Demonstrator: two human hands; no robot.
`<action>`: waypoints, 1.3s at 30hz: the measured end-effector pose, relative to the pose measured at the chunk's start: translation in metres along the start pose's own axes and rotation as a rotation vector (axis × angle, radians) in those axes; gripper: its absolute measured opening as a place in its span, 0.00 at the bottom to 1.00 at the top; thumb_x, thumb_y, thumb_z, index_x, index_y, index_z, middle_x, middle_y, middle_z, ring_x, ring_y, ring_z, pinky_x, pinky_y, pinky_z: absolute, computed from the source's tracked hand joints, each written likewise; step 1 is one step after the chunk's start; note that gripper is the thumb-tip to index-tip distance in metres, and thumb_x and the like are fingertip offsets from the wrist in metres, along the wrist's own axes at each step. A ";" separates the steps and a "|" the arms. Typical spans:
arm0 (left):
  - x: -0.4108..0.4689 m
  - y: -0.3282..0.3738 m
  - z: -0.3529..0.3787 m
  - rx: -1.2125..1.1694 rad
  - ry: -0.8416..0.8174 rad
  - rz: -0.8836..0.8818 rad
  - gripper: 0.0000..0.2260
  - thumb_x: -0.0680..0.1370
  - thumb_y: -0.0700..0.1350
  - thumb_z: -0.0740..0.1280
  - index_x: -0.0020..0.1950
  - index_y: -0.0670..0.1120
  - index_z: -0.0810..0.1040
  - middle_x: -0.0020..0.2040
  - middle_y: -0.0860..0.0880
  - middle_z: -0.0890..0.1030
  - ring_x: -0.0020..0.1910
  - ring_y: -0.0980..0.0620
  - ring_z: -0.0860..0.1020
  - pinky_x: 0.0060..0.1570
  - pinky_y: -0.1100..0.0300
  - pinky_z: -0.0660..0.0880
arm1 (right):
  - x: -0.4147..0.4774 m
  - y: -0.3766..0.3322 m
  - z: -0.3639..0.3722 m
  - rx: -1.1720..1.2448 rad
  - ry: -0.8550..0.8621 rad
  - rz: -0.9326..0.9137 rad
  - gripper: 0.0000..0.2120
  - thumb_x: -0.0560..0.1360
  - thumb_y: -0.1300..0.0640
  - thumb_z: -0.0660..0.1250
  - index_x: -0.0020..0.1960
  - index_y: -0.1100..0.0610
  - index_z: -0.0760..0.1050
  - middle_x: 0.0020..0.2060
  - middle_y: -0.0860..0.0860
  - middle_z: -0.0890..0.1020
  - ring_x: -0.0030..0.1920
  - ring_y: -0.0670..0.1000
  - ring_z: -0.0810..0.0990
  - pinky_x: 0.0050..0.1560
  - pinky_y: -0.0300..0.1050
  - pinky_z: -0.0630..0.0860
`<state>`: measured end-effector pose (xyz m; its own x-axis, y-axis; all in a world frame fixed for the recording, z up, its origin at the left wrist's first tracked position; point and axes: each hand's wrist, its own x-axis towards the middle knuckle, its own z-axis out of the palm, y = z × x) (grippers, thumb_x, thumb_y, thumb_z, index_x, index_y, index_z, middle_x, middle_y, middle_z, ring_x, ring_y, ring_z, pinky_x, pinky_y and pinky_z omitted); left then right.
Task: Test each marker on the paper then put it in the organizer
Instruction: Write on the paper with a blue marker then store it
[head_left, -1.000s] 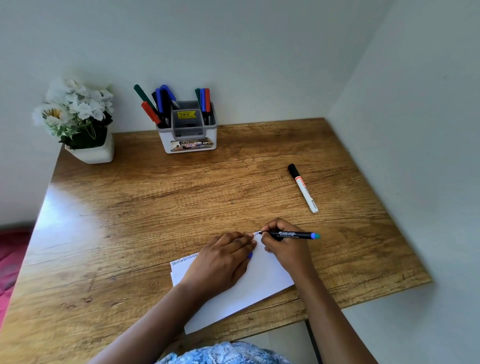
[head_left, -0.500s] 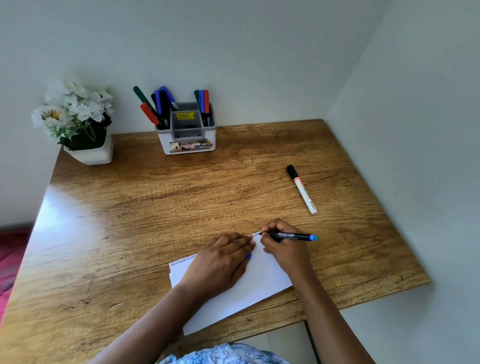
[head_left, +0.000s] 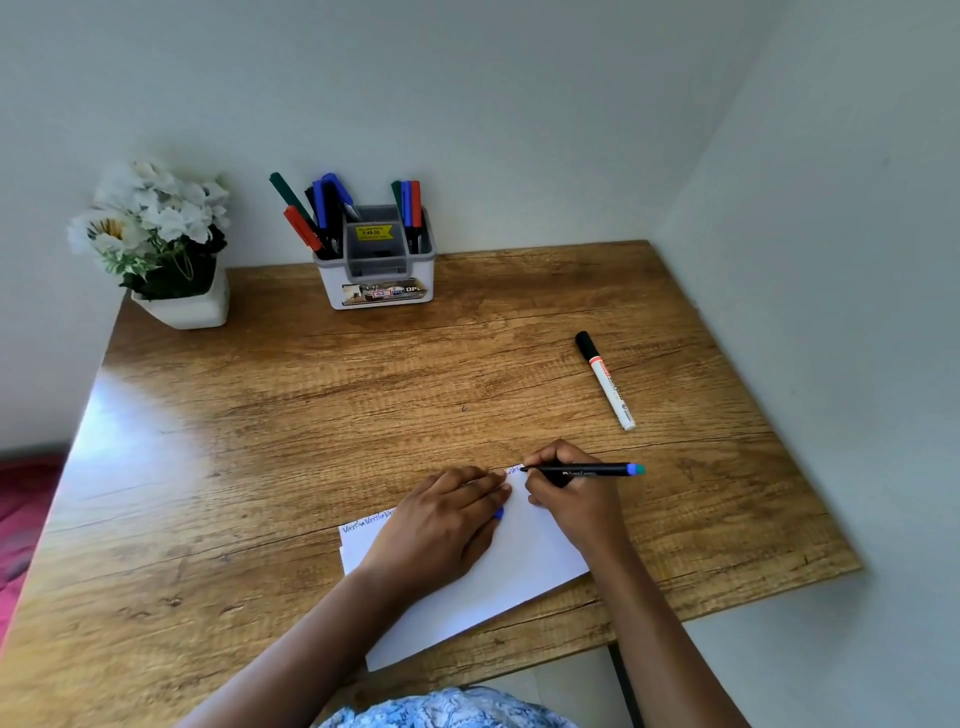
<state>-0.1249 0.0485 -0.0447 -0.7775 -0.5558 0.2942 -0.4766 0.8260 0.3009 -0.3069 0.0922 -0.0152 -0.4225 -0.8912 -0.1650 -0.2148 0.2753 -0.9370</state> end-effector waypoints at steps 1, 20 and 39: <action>0.000 0.000 0.000 0.000 -0.002 0.000 0.18 0.80 0.51 0.57 0.64 0.48 0.78 0.62 0.52 0.79 0.61 0.52 0.75 0.56 0.57 0.74 | 0.000 0.000 0.000 -0.002 0.003 -0.004 0.08 0.69 0.69 0.68 0.39 0.57 0.78 0.36 0.51 0.82 0.37 0.44 0.80 0.39 0.49 0.81; 0.000 0.000 0.001 -0.010 -0.006 -0.010 0.17 0.80 0.51 0.58 0.64 0.48 0.78 0.62 0.52 0.79 0.61 0.52 0.75 0.55 0.57 0.74 | 0.001 -0.001 0.003 -0.006 0.020 -0.006 0.12 0.70 0.69 0.68 0.38 0.52 0.78 0.35 0.48 0.81 0.36 0.41 0.80 0.37 0.42 0.81; 0.000 0.000 0.000 -0.008 -0.003 -0.013 0.17 0.80 0.51 0.58 0.64 0.48 0.78 0.62 0.52 0.79 0.61 0.52 0.75 0.56 0.57 0.73 | -0.001 -0.002 0.004 0.013 0.047 -0.008 0.12 0.70 0.69 0.67 0.37 0.53 0.76 0.33 0.48 0.80 0.35 0.41 0.79 0.34 0.39 0.80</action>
<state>-0.1251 0.0481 -0.0443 -0.7726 -0.5660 0.2878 -0.4831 0.8181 0.3120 -0.3024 0.0911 -0.0143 -0.4620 -0.8753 -0.1431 -0.2070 0.2634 -0.9422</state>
